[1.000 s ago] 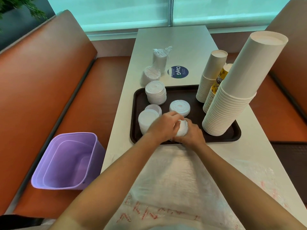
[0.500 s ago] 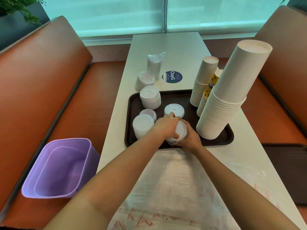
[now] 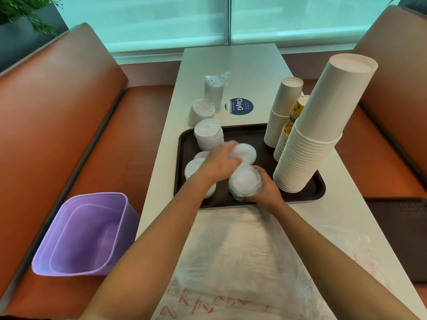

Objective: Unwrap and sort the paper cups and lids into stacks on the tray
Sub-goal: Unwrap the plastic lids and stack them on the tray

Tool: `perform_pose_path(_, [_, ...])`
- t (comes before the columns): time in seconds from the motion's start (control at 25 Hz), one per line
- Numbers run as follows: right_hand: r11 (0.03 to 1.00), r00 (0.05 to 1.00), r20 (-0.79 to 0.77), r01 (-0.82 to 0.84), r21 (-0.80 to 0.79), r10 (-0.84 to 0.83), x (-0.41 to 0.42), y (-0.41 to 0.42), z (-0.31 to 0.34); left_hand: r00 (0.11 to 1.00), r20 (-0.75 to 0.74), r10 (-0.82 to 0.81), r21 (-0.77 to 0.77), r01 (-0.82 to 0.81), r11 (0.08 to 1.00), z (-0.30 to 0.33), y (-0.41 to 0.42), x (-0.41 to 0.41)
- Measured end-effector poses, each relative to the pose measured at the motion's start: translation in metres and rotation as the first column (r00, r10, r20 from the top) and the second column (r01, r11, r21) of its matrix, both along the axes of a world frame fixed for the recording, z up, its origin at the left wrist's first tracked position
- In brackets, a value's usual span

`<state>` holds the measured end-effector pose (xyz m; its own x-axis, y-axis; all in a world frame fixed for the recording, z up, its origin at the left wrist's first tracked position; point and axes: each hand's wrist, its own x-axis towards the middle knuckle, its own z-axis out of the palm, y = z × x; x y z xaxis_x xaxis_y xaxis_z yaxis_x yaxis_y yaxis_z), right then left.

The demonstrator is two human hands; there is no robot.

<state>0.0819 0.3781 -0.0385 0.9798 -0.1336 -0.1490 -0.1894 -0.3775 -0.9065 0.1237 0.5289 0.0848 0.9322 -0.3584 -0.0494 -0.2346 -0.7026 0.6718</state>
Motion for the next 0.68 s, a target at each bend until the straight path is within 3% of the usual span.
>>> perform_pose_path(0.12, [0.999, 1.0, 0.007, 0.002, -0.041, -0.002, 0.001, 0.0, -0.004, 0.945, 0.249, 0.212, -0.092, -0.195, 0.977, 0.005, 0.033, 0.006])
perform_pose_path(0.28, [0.999, 1.0, -0.001, -0.004, -0.054, 0.004, 0.002, 0.001, -0.007, 0.911, 0.353, 0.215, -0.05, -0.211, 0.976, -0.018, 0.066, 0.007])
perform_pose_path(0.44, [0.998, 1.0, 0.002, -0.009, -0.068, 0.009, 0.003, 0.001, -0.006, 0.92, 0.373, 0.124, 0.053, -0.154, 0.987, -0.04, 0.076, -0.003])
perform_pose_path(0.68, [0.996, 1.0, 0.004, -0.01, -0.086, 0.01, 0.002, 0.001, -0.008, 0.971, 0.238, 0.007, 0.172, -0.049, 0.984, -0.057, 0.083, -0.016])
